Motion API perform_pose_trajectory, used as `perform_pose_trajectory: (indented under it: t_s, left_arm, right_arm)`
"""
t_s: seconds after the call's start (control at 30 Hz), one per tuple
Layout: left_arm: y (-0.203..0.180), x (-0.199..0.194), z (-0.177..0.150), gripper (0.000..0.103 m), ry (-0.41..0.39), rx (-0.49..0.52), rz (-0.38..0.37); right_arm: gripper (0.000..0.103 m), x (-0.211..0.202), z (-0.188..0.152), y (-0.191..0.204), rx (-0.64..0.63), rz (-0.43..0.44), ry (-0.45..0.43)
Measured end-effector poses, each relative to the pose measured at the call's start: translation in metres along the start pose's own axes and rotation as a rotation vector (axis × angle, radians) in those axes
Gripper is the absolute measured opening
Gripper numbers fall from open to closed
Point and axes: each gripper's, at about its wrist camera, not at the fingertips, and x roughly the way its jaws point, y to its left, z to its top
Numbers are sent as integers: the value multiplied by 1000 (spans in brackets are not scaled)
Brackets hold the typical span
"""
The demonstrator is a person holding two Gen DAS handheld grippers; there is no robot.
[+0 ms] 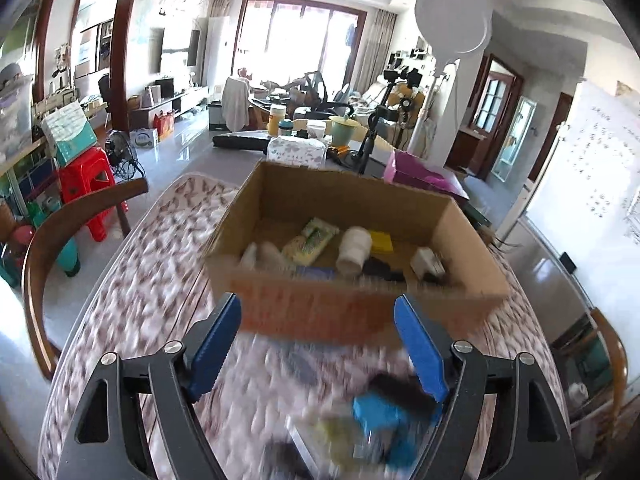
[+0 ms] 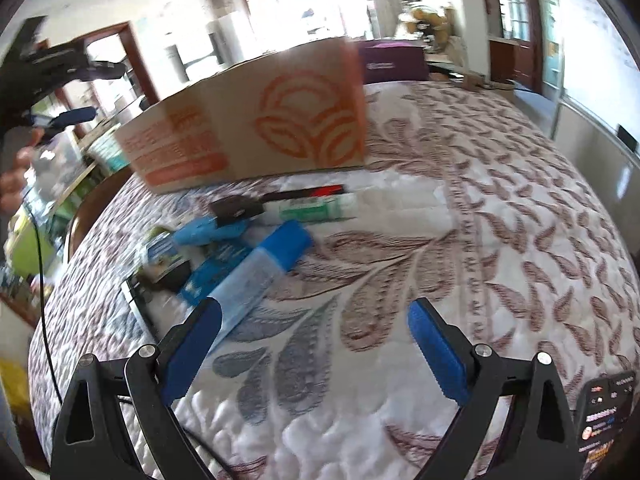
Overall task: Organize objects
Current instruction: 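Grasp the clear blue-capped tube with the right gripper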
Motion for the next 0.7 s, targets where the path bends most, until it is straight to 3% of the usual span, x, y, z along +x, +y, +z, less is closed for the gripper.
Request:
perform_pose_trajectory:
  t_s: [0.17,0.33,0.5,0.57,0.7]
  left_arm:
    - [18,-23,-68,80,1,-11,-10]
    - [36,-5,-118,80,57,-91,-9]
    - [34,9,-130,80,70,-93,-9]
    - [35,10,-131,80,63,-96,-25]
    - [37,12,-136,80,91,-107,-49]
  right_arm:
    - [0,7,-4,12,-6,121,44]
    - [0,21,-2,15,68,215,108]
    - [0,39,12,29,77,186,140]
    - [0,44,16,41,11,108,137]
    - [0,40,14,49,-77,106,151]
